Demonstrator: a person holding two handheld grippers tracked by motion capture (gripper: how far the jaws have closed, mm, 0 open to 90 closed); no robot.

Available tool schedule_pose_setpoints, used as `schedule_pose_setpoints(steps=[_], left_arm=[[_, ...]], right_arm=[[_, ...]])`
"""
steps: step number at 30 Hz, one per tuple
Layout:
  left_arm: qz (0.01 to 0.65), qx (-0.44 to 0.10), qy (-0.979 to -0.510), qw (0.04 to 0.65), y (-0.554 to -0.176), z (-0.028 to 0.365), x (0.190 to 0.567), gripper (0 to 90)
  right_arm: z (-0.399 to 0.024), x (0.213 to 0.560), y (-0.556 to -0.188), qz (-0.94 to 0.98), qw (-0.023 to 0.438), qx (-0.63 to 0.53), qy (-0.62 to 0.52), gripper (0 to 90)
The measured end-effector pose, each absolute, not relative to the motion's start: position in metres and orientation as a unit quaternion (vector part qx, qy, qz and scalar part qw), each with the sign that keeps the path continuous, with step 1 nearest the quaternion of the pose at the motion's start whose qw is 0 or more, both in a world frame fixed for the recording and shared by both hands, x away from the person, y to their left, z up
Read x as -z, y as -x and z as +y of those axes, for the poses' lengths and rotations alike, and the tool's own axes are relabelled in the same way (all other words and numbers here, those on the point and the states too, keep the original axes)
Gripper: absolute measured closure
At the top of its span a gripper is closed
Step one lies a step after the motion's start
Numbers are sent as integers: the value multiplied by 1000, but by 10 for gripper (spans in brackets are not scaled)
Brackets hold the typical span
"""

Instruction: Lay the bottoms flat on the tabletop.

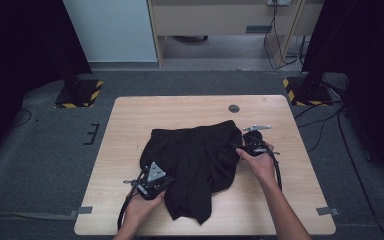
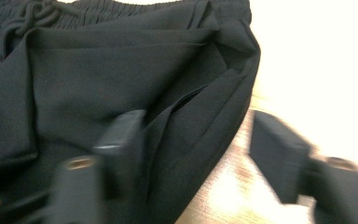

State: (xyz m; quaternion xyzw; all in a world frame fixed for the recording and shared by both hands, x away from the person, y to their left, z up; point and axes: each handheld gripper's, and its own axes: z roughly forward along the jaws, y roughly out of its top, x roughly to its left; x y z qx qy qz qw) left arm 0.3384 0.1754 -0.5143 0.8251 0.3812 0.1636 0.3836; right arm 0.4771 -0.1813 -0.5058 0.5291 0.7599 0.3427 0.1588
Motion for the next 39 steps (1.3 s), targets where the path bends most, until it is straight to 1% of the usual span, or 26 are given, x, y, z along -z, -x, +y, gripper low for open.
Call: schedule_pose_setpoints(steps=[1,2,3,4,5,6,8,9,10,12,14,15,17,20,21,22,23,26,27,29,32,33,35,37,38,39], left_arm=[[384,-160,-824,385,-340,176,515,841],[384,-161,-823,386,-341,176,516,845],[384,-162,-823,386,-342,176,516,845],[386,-162,-822,386,-343,175,516,846],[388,-163,-820,388,-344,175,517,847],[389,-164,-819,388,-345,175,517,847],[390,-168,-816,392,-346,174,517,847],[391,-170,-815,393,-346,173,516,849],[390,-172,-815,393,-347,173,516,849],[390,-172,-815,393,-347,173,515,857],[389,-170,-817,390,-347,174,515,857],[390,-169,-817,390,-346,175,515,859],[393,-165,-817,389,-345,178,515,857],[394,-161,-819,385,-341,181,515,854],[393,-159,-821,383,-339,182,515,854],[392,-158,-822,381,-337,182,515,853],[390,-157,-825,378,-336,182,515,852],[388,-154,-830,370,-334,181,516,849],[387,-156,-829,372,-334,181,516,834],[391,-157,-826,375,-334,181,516,818],[395,-173,-813,392,-334,182,513,696],[396,-184,-801,408,-333,184,509,616],[400,-185,-794,418,-333,185,506,554],[409,-198,-772,445,-334,190,493,528],[409,-198,-772,445,-334,190,493,523],[406,-214,-766,450,-336,192,486,523]], right_arm=[[-181,507,-477,765,145,-343,-526,672],[-181,507,-476,768,149,-342,-521,774],[-181,507,-476,768,149,-342,-521,774],[-182,505,-474,768,151,-346,-517,841],[-184,503,-473,766,150,-353,-515,875],[-186,501,-470,766,156,-357,-512,884],[-191,497,-464,770,163,-356,-504,887],[-200,494,-455,774,174,-348,-499,888],[-200,494,-455,774,174,-348,-499,888],[-217,494,-439,776,176,-341,-501,888],[-223,495,-433,779,179,-335,-498,887],[-232,498,-424,780,170,-337,-499,871],[-239,499,-418,781,149,-350,-495,774],[-245,492,-419,772,150,-372,-493,590],[-245,492,-419,772,150,-372,-493,590],[-246,488,-421,766,153,-378,-497,553],[-247,482,-430,760,164,-385,-497,537],[-247,479,-441,753,170,-387,-504,543],[-246,482,-454,748,168,-383,-515,553],[-245,485,-460,748,165,-381,-518,552],[-243,496,-475,739,155,-380,-534,549],[-241,502,-483,727,146,-392,-544,550],[-240,503,-485,728,142,-392,-545,550],[-236,510,-492,738,140,-367,-549,556],[-236,510,-492,738,140,-367,-549,556],[-235,511,-493,739,136,-369,-547,581]])
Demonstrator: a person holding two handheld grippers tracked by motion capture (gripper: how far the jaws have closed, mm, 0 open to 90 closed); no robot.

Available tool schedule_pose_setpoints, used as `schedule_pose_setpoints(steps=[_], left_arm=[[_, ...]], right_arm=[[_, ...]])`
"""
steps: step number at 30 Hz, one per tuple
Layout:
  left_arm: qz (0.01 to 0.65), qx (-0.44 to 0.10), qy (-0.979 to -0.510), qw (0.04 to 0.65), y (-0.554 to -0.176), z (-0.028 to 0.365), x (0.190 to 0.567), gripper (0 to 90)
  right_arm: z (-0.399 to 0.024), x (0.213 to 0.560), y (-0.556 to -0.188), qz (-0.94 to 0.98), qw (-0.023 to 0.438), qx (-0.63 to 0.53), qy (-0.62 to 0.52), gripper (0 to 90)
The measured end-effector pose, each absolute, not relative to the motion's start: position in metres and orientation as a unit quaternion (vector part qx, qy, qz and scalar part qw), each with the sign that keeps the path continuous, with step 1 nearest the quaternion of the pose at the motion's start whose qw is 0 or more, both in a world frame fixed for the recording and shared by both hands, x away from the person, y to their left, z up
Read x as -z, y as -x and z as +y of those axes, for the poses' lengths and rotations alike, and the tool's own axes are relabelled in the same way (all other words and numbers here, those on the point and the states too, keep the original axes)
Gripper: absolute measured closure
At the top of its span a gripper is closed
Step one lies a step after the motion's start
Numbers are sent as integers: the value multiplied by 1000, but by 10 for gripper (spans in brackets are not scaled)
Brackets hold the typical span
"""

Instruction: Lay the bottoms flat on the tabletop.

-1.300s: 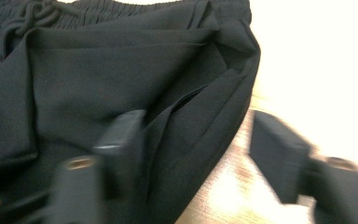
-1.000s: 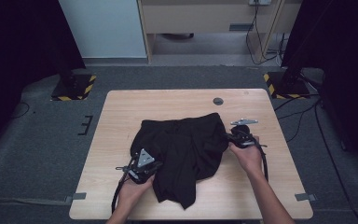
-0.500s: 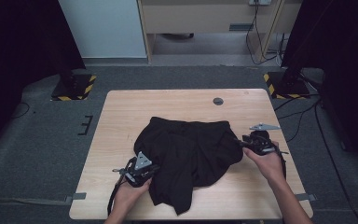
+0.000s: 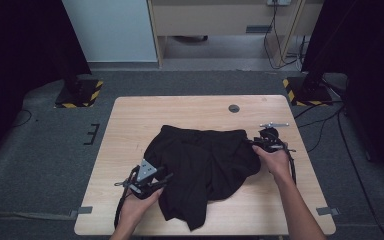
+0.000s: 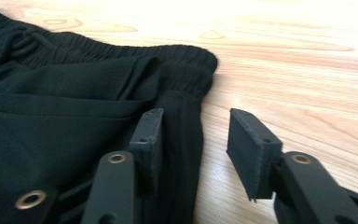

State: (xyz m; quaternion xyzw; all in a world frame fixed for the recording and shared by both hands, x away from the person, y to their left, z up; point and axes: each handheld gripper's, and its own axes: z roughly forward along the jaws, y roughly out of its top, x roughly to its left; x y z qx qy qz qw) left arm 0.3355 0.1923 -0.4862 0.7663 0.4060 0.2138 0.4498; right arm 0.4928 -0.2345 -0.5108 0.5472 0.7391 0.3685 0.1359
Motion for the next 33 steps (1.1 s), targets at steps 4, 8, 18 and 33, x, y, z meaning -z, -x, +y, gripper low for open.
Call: schedule_pose_setpoints(steps=[4,8,18,33], left_arm=[[405,-232,-757,458,-355,195,475,359],[400,-209,-777,438,-387,184,483,291],[394,-145,-823,384,-389,168,508,791],[383,-182,-798,428,-374,207,471,614]], right_arm=[[-226,515,-494,758,124,-359,-531,717],[-224,516,-494,765,127,-355,-523,882],[-226,505,-500,755,150,-373,-518,889],[-219,505,-503,759,161,-363,-516,873]])
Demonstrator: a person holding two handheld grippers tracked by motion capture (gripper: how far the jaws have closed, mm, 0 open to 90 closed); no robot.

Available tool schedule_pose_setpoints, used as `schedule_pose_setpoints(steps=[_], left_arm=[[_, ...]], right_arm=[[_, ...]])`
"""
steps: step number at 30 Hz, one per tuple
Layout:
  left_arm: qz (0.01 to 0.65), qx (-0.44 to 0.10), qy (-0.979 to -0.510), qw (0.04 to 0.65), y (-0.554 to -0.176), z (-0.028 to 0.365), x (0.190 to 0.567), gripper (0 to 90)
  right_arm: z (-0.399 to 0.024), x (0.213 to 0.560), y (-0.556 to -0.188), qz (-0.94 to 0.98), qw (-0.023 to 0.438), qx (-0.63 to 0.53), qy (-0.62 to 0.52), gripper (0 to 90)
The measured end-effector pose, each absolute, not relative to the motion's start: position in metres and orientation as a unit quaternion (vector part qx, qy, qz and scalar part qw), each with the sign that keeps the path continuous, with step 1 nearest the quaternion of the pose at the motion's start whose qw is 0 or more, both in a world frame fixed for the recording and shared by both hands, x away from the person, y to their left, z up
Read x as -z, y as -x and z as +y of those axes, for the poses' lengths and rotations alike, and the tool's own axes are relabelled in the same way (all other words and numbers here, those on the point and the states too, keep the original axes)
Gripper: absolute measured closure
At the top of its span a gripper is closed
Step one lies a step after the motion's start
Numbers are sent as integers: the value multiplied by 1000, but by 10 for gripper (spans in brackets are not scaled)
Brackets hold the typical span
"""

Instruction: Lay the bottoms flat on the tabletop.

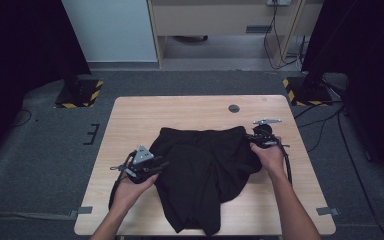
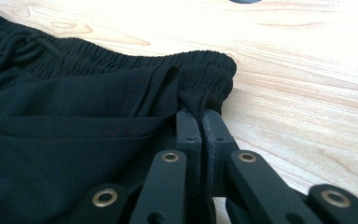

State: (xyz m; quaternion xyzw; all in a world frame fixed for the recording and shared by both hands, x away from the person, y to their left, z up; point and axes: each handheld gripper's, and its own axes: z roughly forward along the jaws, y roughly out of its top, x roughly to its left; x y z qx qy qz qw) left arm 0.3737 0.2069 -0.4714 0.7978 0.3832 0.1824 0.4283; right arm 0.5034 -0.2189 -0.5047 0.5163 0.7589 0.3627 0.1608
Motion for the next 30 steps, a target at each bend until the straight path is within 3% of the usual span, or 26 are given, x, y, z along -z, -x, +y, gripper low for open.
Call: schedule_pose_setpoints(steps=[6,14,21,30], left_arm=[[429,-211,-775,415,-416,238,455,626],[469,-194,-775,376,-475,243,480,615],[470,-183,-771,389,-497,232,503,601],[469,-190,-787,352,-514,225,518,578]], right_arm=[[-219,501,-501,769,164,-363,-500,889],[-221,500,-501,766,162,-365,-504,887],[-218,501,-500,771,161,-359,-501,886],[-216,500,-498,774,160,-358,-497,884]])
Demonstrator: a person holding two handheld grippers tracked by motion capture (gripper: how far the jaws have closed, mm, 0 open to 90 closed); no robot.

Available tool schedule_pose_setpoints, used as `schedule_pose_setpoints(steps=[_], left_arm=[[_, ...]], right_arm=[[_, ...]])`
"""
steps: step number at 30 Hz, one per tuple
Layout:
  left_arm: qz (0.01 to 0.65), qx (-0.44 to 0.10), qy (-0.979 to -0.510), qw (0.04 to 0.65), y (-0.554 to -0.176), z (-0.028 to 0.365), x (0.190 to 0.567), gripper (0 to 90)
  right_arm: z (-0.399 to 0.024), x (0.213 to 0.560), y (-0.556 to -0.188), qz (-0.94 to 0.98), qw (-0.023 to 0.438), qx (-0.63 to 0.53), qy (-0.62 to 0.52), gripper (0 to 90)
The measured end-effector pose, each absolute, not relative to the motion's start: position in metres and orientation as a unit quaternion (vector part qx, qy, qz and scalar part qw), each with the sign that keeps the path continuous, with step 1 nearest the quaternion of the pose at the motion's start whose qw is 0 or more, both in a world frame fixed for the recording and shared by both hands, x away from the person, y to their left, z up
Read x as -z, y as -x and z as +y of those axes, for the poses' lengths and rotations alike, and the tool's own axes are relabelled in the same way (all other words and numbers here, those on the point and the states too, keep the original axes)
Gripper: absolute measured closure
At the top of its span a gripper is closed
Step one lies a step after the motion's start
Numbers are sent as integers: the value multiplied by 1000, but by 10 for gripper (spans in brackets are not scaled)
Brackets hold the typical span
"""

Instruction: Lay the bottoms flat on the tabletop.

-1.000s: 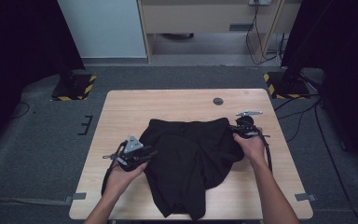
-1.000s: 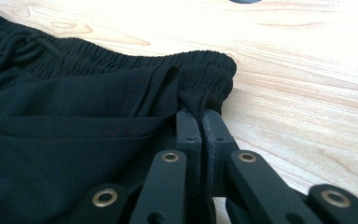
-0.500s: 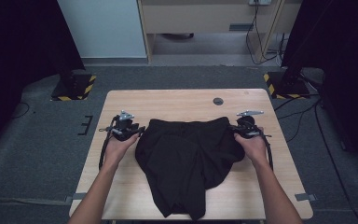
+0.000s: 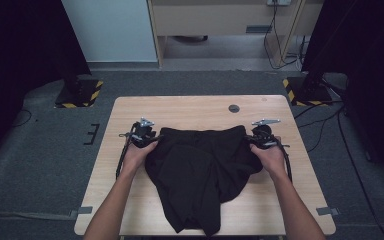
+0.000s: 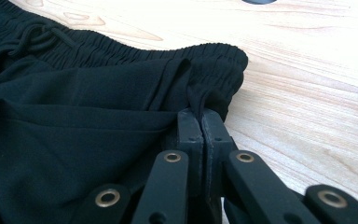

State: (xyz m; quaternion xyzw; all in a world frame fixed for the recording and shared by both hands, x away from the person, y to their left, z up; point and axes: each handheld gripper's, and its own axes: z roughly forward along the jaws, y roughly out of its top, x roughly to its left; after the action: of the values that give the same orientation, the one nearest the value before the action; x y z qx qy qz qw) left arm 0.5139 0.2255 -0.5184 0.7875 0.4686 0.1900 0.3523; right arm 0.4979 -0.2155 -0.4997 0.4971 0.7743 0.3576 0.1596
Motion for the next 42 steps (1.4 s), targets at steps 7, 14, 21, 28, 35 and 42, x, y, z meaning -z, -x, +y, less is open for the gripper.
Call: schedule_pose_setpoints(steps=[7,14,21,28,35,42], left_arm=[[463,-172,-795,352,-513,222,526,562],[460,-180,-797,347,-507,221,529,542],[456,-165,-807,336,-499,219,526,818],[459,-170,-805,336,-497,217,524,889],[452,-188,-792,365,-489,217,500,893],[441,-206,-787,379,-477,217,470,894]], right_arm=[[-217,502,-497,773,159,-358,-498,880],[-219,504,-499,768,156,-364,-504,837],[-219,508,-506,768,143,-361,-508,693],[-225,508,-508,775,134,-356,-505,887],[-229,495,-500,774,148,-375,-489,889],[-229,471,-489,766,162,-407,-471,891]])
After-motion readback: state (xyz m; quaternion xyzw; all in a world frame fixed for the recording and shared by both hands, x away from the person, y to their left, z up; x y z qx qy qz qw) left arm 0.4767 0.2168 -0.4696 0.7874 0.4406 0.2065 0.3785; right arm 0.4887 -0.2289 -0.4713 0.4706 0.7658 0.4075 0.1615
